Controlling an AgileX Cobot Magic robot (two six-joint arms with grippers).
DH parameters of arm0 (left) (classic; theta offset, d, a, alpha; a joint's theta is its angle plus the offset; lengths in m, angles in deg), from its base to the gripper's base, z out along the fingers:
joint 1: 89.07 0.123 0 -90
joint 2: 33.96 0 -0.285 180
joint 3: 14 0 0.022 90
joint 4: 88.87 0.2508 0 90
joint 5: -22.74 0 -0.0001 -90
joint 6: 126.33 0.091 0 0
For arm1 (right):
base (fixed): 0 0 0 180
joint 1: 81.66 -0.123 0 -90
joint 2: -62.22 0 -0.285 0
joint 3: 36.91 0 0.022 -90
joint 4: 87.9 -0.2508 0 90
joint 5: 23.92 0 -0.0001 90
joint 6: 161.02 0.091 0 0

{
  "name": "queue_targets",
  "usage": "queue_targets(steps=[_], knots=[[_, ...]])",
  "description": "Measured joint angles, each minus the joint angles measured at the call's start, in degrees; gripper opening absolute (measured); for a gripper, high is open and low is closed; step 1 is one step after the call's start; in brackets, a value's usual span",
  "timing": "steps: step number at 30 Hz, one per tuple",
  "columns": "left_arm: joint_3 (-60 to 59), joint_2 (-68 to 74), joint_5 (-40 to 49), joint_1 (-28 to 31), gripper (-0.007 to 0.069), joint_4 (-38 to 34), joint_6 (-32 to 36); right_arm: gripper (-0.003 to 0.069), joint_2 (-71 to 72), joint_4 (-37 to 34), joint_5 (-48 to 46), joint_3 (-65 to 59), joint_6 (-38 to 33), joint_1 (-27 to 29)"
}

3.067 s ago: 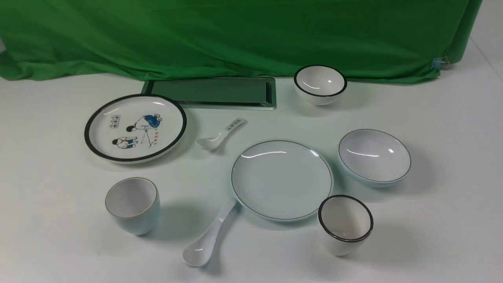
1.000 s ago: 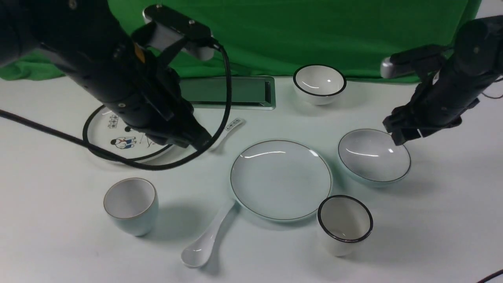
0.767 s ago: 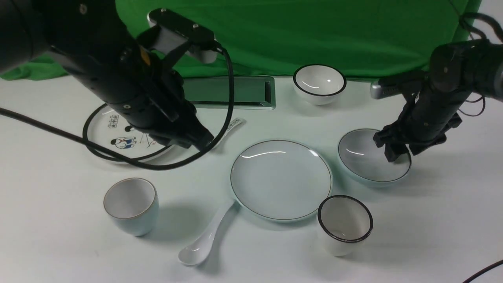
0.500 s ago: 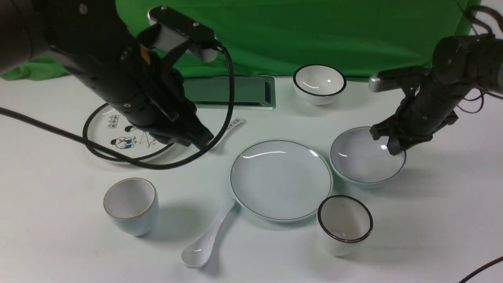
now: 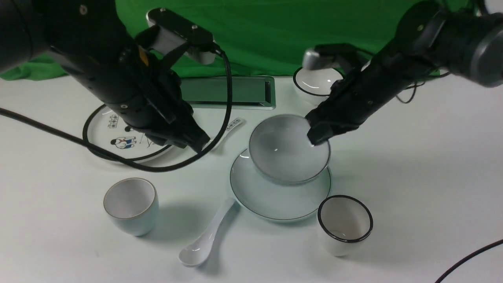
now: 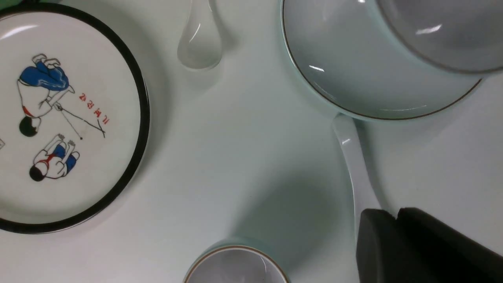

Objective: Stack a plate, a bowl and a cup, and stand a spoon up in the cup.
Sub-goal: Use the right arm to put the blue rice bowl into the blue large plate in the middle, then use the left arm to grab a blue teacup

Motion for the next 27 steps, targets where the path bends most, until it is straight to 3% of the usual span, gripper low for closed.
queue_targets(steps=[6,12,14,17,18,19,21,27], knots=[[0.0,0.0,0.8,0.0,-0.0007,0.1,0.0,0.0070,-4.5,5.7,4.3,-0.1,4.6,-2.3],[0.0,0.0,1.1,0.1,-0.0007,1.4,-2.1,0.0082,-4.4,6.5,5.4,-0.1,5.6,-2.2],[0.0,0.0,1.5,0.6,-0.0007,2.1,-3.9,0.0114,-4.4,6.5,5.3,0.0,5.7,-2.2],[-0.2,0.0,3.3,4.4,0.0031,4.0,-8.7,0.0310,-3.8,6.9,3.9,0.0,6.2,-2.2],[-0.2,0.0,3.4,4.8,0.0031,4.0,-8.7,0.0323,-3.7,6.9,3.6,0.1,6.2,-2.2],[-1.5,-0.1,3.7,7.8,0.0078,3.8,-9.5,0.0420,-2.5,7.1,1.5,0.6,6.5,-2.2],[-3.5,-0.1,3.7,9.8,0.0143,3.8,-9.7,0.0478,-0.8,7.1,-0.6,1.6,6.4,-2.2],[-12.8,-0.1,-4.7,14.1,0.0386,3.6,-10.0,0.0512,8.2,7.0,-5.4,3.4,3.7,-2.4]])
